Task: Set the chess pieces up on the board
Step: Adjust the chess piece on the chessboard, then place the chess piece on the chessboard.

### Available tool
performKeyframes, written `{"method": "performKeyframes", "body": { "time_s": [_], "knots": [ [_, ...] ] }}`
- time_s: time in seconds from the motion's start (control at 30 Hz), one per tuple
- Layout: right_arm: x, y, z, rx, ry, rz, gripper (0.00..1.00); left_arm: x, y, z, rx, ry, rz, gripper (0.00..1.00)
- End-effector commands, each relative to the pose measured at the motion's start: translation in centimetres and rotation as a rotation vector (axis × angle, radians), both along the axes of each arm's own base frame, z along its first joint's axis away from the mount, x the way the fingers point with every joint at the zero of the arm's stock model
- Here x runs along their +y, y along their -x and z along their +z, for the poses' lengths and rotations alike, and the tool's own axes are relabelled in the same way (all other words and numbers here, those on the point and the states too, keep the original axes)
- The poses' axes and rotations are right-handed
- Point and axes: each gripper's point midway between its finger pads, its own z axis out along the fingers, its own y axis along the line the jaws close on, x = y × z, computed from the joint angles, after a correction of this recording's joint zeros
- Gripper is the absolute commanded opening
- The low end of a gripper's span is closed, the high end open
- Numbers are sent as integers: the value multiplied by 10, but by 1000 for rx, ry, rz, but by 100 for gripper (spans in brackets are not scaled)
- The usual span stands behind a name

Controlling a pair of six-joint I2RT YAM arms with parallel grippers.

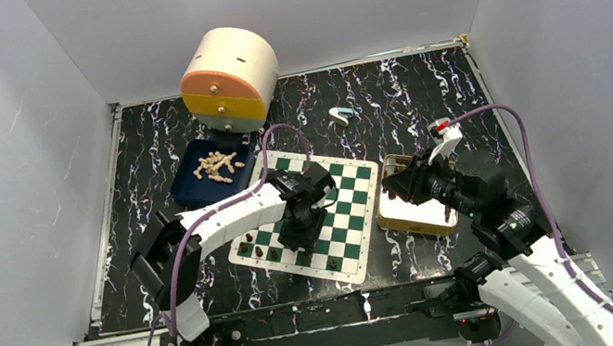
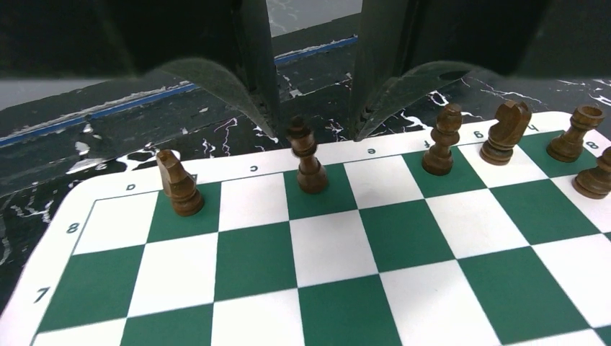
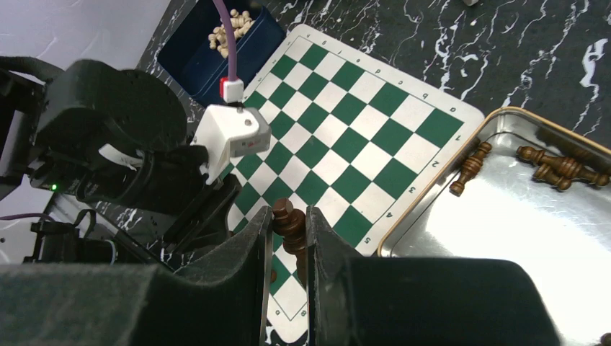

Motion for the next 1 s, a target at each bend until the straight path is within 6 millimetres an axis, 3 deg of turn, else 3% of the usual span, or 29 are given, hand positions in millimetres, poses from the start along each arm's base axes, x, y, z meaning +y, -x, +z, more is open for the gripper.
{"method": "performKeyframes", "body": {
  "time_s": [0.0,0.2,0.4,0.53,0.97],
  "knots": [
    [15,-3,13,-3,-79,37,16,-21,-23,48,-100,165,56,39],
    [34,-4,26,34,-189,90,16,-48,-44,94,-222,356,91,42],
    [52,-7,55,6,-367,142,16,-92,-35,155,-272,766,33,45],
    [58,-8,75,-10,-468,160,16,-101,-32,185,-320,949,21,53],
    [64,-4,104,-24,-616,206,16,-117,-26,198,-309,1061,-49,63]
  ]
}}
